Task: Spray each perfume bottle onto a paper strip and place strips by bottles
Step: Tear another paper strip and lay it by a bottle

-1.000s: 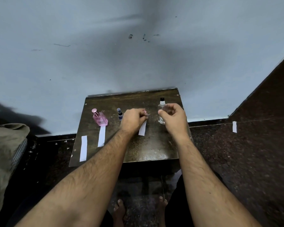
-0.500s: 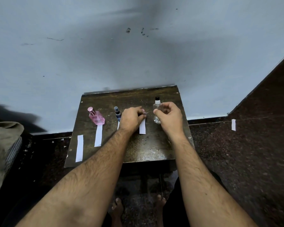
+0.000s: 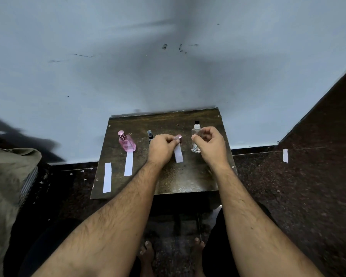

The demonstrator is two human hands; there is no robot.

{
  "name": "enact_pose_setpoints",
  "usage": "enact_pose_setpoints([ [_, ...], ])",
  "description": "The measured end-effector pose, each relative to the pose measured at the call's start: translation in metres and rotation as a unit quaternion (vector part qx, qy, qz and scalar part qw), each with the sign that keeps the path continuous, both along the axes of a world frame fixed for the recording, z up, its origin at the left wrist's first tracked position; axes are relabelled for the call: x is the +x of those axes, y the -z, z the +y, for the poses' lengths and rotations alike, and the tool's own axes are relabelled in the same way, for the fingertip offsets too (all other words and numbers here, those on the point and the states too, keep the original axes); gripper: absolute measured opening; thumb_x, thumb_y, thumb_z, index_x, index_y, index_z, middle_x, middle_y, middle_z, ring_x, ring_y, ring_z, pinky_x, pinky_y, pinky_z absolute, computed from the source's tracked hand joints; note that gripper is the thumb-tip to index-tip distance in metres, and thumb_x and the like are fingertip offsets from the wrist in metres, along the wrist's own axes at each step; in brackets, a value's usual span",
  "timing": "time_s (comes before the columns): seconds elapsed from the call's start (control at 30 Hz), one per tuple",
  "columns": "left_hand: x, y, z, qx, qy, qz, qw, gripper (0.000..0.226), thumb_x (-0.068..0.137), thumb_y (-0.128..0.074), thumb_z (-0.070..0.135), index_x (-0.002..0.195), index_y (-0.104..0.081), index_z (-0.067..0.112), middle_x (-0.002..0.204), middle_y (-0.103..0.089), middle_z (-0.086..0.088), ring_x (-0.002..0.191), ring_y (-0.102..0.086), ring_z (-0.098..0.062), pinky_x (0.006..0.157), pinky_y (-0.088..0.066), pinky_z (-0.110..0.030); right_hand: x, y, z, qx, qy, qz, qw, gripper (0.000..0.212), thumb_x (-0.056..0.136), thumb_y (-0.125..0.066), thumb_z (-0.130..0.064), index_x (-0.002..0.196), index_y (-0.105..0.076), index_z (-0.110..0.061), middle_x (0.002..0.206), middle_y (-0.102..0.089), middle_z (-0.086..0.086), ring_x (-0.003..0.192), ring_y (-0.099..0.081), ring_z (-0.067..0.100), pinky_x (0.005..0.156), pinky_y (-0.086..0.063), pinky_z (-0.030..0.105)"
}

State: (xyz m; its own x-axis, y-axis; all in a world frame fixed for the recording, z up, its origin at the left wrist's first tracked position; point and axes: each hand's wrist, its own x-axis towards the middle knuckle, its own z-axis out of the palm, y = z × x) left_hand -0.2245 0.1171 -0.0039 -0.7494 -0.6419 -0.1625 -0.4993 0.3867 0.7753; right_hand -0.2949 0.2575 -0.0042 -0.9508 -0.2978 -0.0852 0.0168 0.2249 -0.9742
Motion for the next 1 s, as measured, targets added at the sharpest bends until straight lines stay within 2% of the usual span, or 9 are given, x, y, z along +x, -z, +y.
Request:
enact_pose_setpoints([
  [0.13,0.015,-0.017,-0.002,0.034,-0.018,0.019,0.999,0.012,0.092,-0.066,0.025,0.094,-0.077,0.02,0.089,-0.071,0.011,0.085,-0.064,-0.009,0.086,-0.052,-0.032,0.02,-0.02,0.004,-0.042,-0.042,-0.029,0.998,0.016,0.084,-0.071,-0.017,0.093,-0.06,-0.022,0.086,-0.072,-0.001,0.076,-0.066,0.007,0.067,-0.05,0.023],
  [0.23,0.03,-0.036,-0.005,0.027,-0.023,0.045,0.998,0.014,0.09,-0.068,0.023,0.077,-0.073,0.024,0.074,-0.069,0.009,0.072,-0.061,-0.009,0.079,-0.052,-0.033,0.037,-0.043,0.007,-0.141,-0.086,-0.092,0.982,0.017,0.092,-0.055,-0.004,0.1,-0.056,-0.018,0.086,-0.072,0.01,0.067,-0.066,0.011,0.055,-0.049,0.023],
  [0.37,0.055,-0.071,-0.008,0.045,-0.066,0.105,0.991,0.008,0.083,-0.075,0.018,0.076,-0.072,0.017,0.072,-0.073,-0.001,0.064,-0.067,-0.013,0.073,-0.054,-0.032,0.062,-0.078,0.014,-0.227,-0.142,-0.171,0.948,0.028,0.095,-0.037,-0.005,0.11,-0.052,-0.022,0.077,-0.068,0.013,0.056,-0.059,0.021,0.046,-0.036,0.024],
  [0.5,0.077,-0.103,-0.012,0.053,-0.088,0.129,0.986,0.012,0.088,-0.071,0.021,0.086,-0.075,0.01,0.067,-0.071,-0.004,0.049,-0.061,-0.004,0.045,-0.044,-0.016,0.086,-0.101,0.019,-0.292,-0.177,-0.203,0.918,0.029,0.096,-0.032,-0.011,0.113,-0.054,-0.017,0.075,-0.061,0.014,0.054,-0.054,0.023,0.043,-0.035,0.023],
  [0.53,0.081,-0.11,-0.013,0.055,-0.088,0.133,0.986,0.014,0.09,-0.068,0.02,0.089,-0.074,0.008,0.069,-0.07,-0.005,0.045,-0.058,-0.002,0.043,-0.042,-0.015,0.091,-0.107,0.02,-0.311,-0.189,-0.216,0.906,0.03,0.095,-0.031,-0.013,0.112,-0.055,-0.017,0.075,-0.058,0.014,0.053,-0.052,0.023,0.043,-0.035,0.022],
  [0.67,0.097,-0.137,-0.015,0.047,-0.088,0.15,0.984,0.015,0.093,-0.064,0.02,0.093,-0.073,0.008,0.067,-0.068,-0.001,0.045,-0.056,-0.002,0.049,-0.044,-0.019,0.105,-0.131,0.024,-0.381,-0.246,-0.266,0.851,0.031,0.094,-0.035,-0.029,0.115,-0.056,-0.019,0.073,-0.05,0.009,0.045,-0.044,0.016,0.04,-0.031,0.018],
  [0.77,0.107,-0.155,-0.016,0.046,-0.09,0.163,0.981,0.013,0.091,-0.067,0.022,0.09,-0.074,0.011,0.066,-0.069,0.001,0.049,-0.059,-0.006,0.054,-0.048,-0.024,0.114,-0.148,0.028,-0.41,-0.273,-0.265,0.829,0.031,0.09,-0.043,-0.031,0.12,-0.051,-0.024,0.076,-0.051,0.008,0.042,-0.041,0.013,0.035,-0.03,0.015],
  [0.87,0.115,-0.172,-0.015,0.037,-0.086,0.179,0.979,0.01,0.087,-0.071,0.024,0.081,-0.074,0.017,0.065,-0.07,0.003,0.06,-0.065,-0.011,0.062,-0.052,-0.028,0.12,-0.163,0.03,-0.405,-0.277,-0.234,0.839,0.034,0.092,-0.049,-0.03,0.126,-0.052,-0.031,0.078,-0.054,0.007,0.049,-0.048,0.015,0.039,-0.034,0.018],
  [1.0,0.124,-0.193,-0.01,0.05,-0.083,0.212,0.972,0.011,0.086,-0.073,0.019,0.091,-0.073,0.009,0.068,-0.068,0.001,0.062,-0.064,-0.008,0.054,-0.045,-0.023,0.125,-0.182,0.032,-0.338,-0.266,-0.143,0.891,0.04,0.093,-0.057,-0.02,0.131,-0.051,-0.03,0.08,-0.055,0.008,0.058,-0.058,0.021,0.044,-0.046,0.027],
])
